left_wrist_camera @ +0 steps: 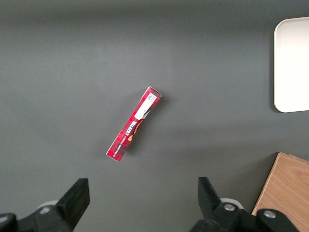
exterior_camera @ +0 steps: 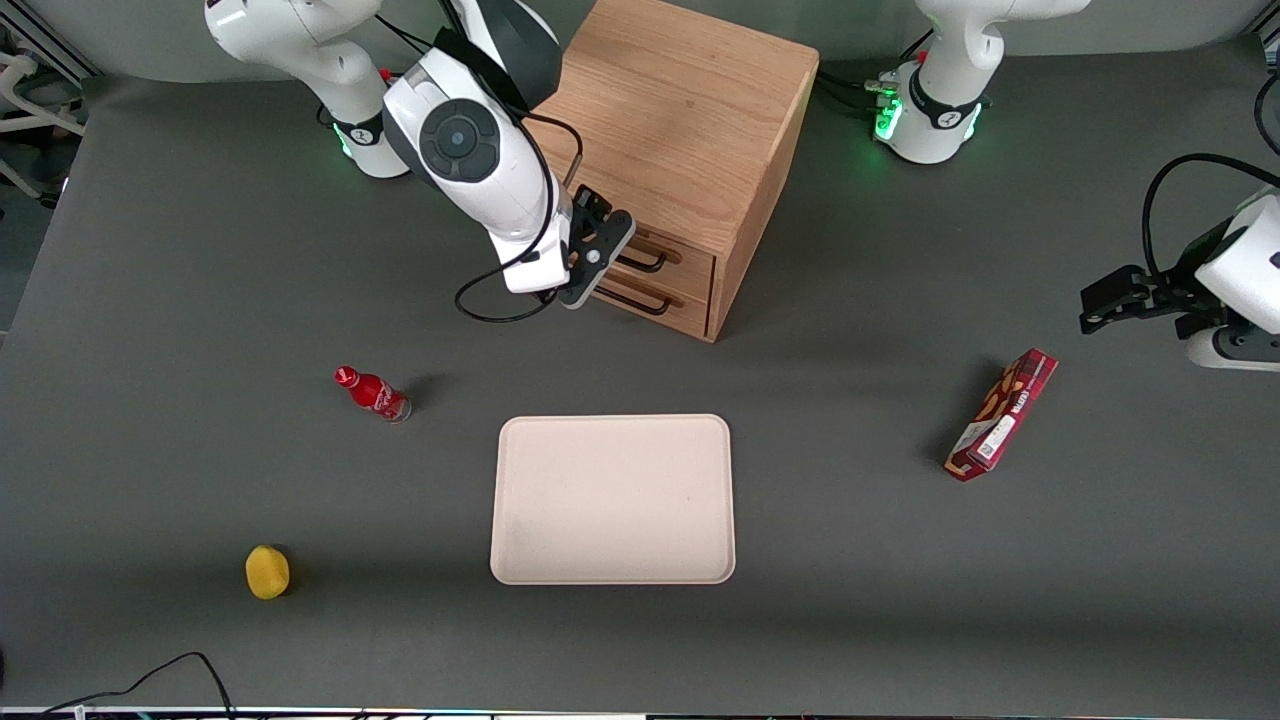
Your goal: Open upper drawer
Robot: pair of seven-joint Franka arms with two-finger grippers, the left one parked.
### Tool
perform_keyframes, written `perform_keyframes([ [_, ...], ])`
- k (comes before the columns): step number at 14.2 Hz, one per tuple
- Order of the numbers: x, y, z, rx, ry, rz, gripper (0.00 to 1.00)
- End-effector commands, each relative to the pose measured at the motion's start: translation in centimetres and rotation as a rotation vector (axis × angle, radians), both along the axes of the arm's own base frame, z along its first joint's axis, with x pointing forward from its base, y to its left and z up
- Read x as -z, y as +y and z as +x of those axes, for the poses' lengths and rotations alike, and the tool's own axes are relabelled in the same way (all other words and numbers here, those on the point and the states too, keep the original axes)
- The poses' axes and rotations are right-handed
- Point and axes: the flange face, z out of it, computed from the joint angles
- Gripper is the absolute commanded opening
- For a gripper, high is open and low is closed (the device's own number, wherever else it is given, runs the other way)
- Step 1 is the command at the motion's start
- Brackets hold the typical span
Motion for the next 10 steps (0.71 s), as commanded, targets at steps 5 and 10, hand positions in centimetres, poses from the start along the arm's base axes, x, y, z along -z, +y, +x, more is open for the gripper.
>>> perform_keyframes([
  [5,1.5,0.1,0.7,0.002,0.002,0.052,1.0],
  [10,2.8,0.2,1.3,0.013,-0.008,0.061,1.0],
])
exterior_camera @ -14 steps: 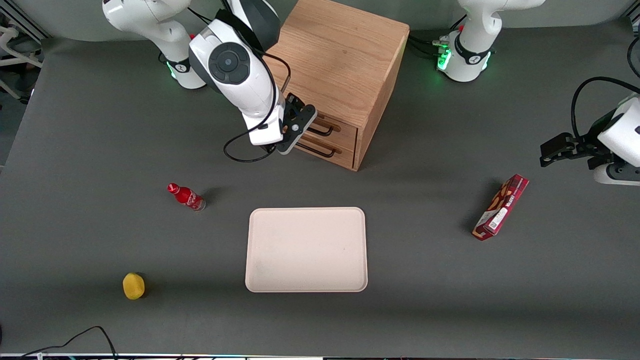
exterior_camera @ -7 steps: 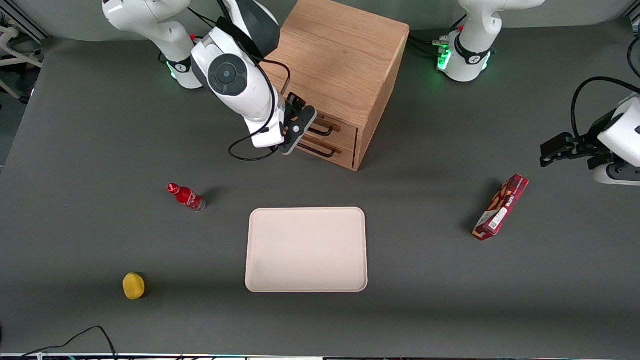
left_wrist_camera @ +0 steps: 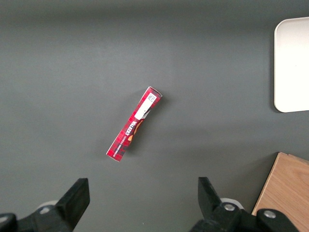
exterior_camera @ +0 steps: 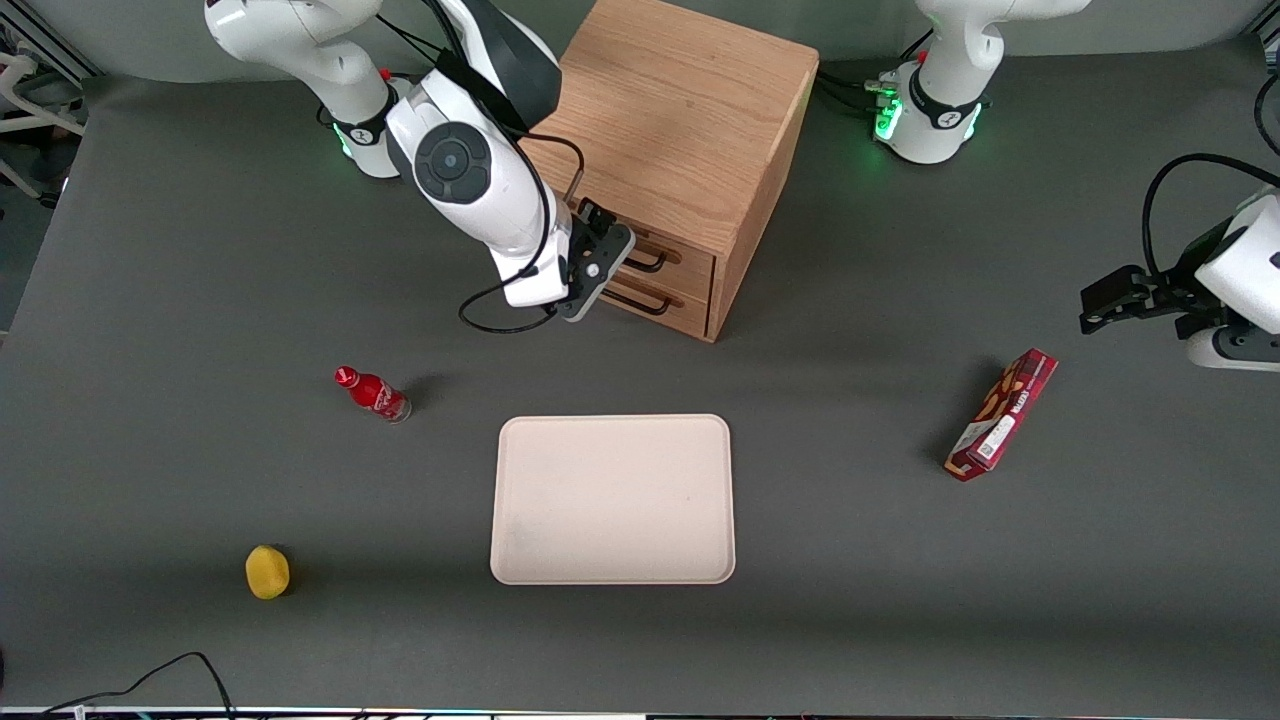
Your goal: Open upper drawer
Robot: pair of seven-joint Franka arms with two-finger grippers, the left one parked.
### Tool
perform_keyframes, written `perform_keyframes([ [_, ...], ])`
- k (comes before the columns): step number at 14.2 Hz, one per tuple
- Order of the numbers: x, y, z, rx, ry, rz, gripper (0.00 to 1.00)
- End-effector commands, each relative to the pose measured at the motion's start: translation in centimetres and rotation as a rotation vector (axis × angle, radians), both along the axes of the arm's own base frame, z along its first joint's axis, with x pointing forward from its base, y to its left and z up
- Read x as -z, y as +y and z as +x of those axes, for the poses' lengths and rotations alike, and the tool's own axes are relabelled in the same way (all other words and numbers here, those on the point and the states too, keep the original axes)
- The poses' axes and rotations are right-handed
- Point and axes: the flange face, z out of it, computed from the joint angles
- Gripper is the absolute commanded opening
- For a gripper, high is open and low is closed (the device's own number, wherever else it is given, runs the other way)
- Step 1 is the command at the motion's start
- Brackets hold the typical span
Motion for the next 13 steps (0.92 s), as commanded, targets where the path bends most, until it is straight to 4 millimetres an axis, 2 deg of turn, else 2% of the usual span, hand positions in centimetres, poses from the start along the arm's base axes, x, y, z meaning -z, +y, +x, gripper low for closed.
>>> perform_keyframes([
  [1,1.1,0.3,0.2,-0.013,0.004,0.028,1.0],
  [6,2.1,0.1,0.8,-0.012,-0.001,0.023,1.0],
  [13,2.8,-1.8,3.6,0.0,-0.021,0.041,1.0],
])
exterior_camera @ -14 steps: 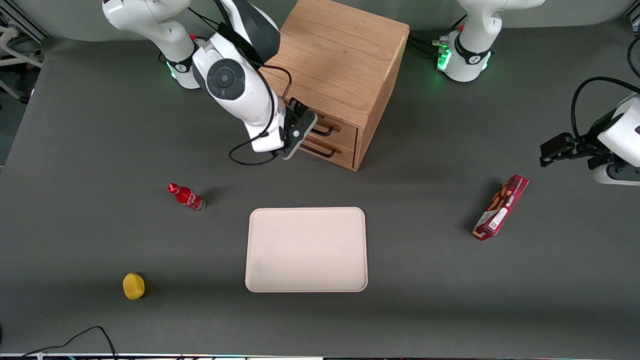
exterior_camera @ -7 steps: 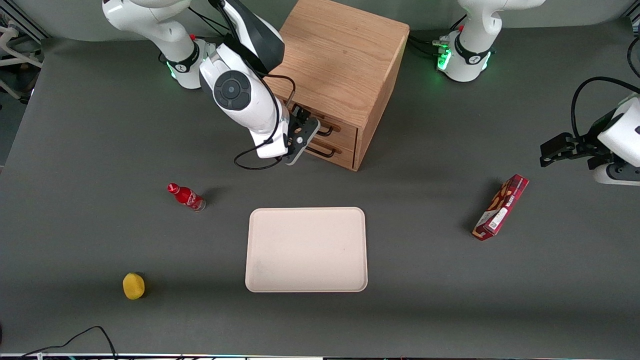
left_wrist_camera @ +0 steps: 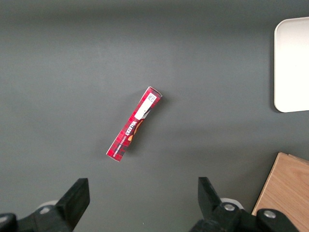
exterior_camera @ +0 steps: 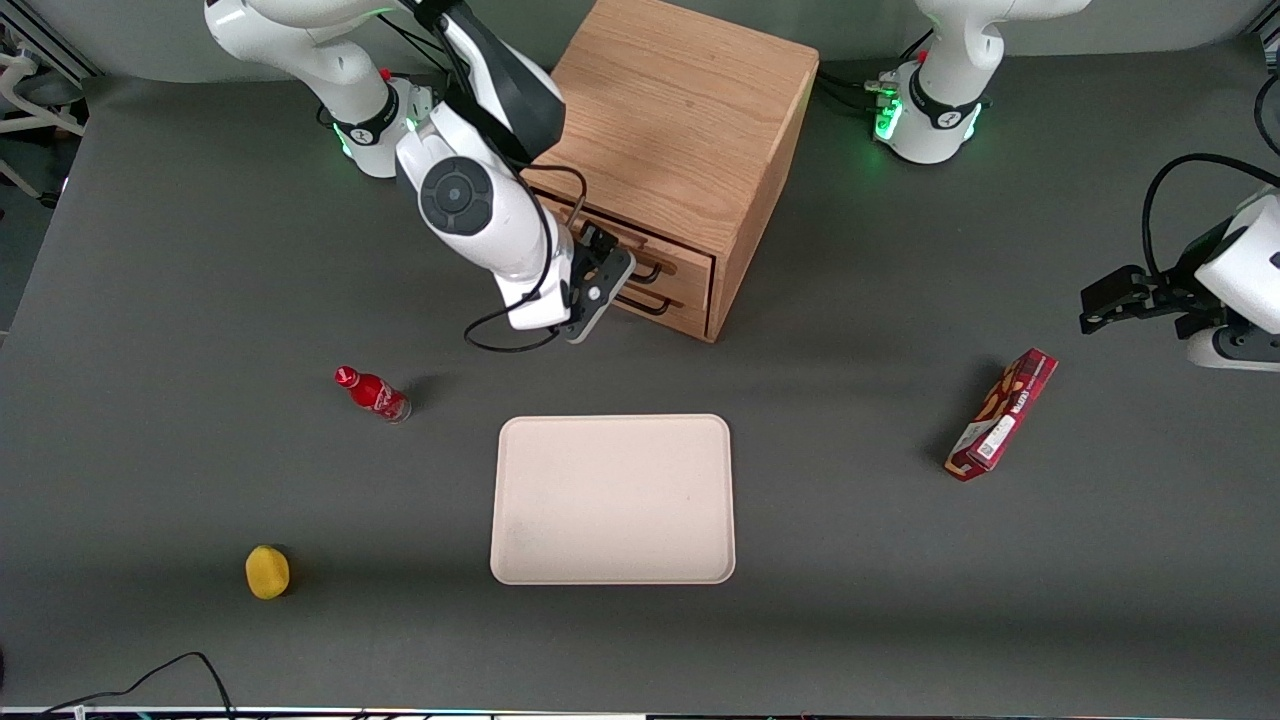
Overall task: Open upper drawer
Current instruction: 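Pull the upper drawer outward by its handle with the right gripper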
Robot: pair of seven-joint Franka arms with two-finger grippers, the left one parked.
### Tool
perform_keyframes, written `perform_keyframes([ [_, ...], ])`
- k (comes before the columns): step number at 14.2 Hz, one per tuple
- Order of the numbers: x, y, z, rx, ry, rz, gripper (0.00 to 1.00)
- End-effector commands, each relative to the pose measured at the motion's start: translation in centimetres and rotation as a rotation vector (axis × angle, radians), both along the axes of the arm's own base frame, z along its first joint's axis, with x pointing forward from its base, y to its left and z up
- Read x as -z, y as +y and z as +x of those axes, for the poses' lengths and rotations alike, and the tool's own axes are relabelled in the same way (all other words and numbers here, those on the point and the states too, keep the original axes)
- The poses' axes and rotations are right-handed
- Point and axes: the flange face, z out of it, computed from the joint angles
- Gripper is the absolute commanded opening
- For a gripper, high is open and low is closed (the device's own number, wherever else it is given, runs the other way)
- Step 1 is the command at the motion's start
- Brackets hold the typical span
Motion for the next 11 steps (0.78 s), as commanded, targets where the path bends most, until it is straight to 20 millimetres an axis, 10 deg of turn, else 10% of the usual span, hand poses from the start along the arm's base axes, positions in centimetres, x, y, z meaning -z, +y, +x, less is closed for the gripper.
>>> perform_keyframes([
  [1,0.2,-1.2,1.8,-0.007,-0.011,0.024,1.0],
  [11,-0.8,-3.2,6.8,0.043,-0.043,0.065,1.0],
])
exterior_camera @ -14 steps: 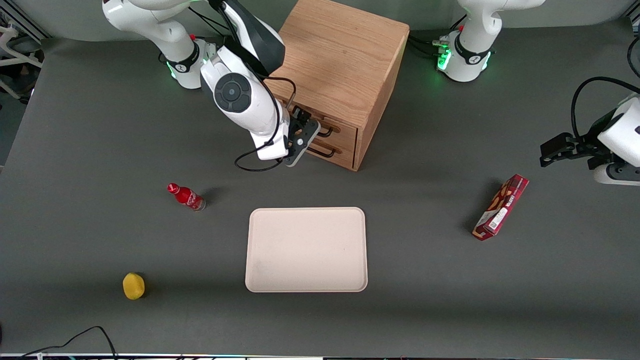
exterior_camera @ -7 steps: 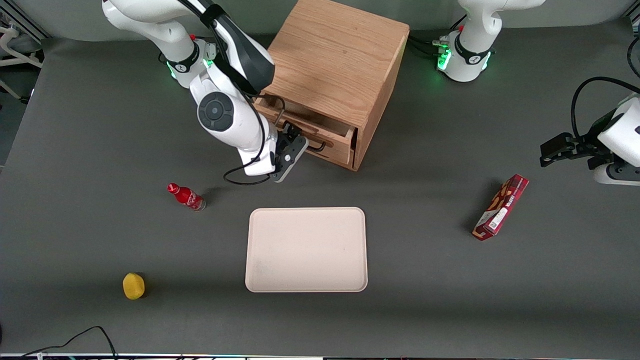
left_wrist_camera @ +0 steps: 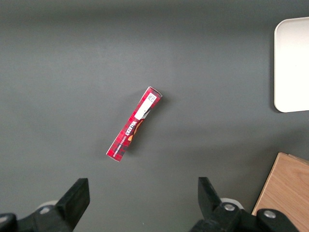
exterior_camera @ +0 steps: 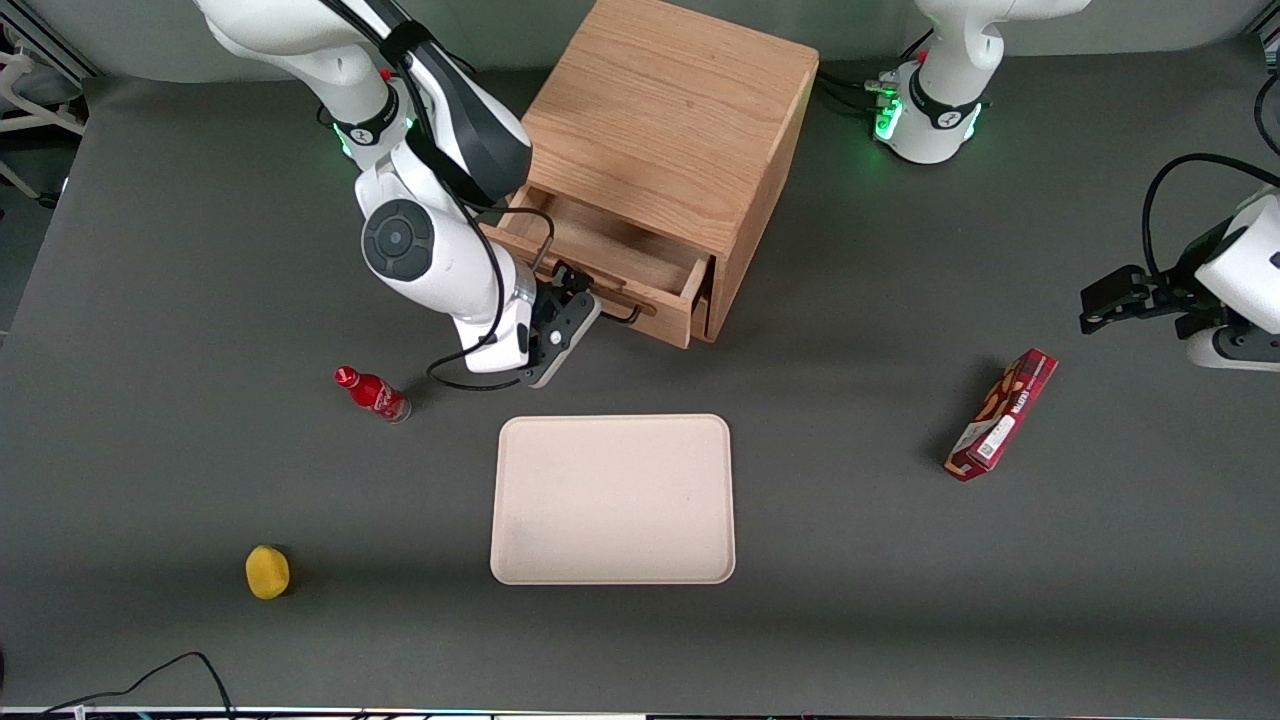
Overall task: Open upper drawer
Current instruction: 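Pull the upper drawer outward by its handle with the right gripper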
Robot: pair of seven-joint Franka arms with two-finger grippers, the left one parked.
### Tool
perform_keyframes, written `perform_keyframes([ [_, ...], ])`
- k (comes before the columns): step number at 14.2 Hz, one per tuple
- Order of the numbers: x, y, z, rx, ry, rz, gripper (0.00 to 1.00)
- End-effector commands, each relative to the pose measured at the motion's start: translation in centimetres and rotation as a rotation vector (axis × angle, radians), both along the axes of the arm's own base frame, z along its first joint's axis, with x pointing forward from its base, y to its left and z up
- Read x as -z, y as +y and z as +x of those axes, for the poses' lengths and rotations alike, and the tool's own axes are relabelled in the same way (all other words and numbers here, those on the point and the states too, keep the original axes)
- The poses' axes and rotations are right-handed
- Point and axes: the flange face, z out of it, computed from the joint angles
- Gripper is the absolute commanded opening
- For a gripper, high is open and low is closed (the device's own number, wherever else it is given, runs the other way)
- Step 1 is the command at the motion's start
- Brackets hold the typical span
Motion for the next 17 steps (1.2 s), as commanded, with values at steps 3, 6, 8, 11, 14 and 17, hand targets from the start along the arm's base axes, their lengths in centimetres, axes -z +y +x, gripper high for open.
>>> perform_keyframes([
  [3,0.1,-1.0,3.6,0.01,-0.021,0.026,1.0],
  [6,-0.3,-1.9,4.5,0.019,-0.036,0.023,1.0],
  [8,-0.5,-2.4,4.9,0.021,-0.046,0.018,1.0],
  [11,-0.2,-3.4,6.0,0.026,-0.05,0.022,1.0],
  [14,-0.2,-4.2,7.0,0.027,-0.067,0.013,1.0],
  [17,0.1,-4.9,7.9,0.031,-0.071,0.014,1.0],
])
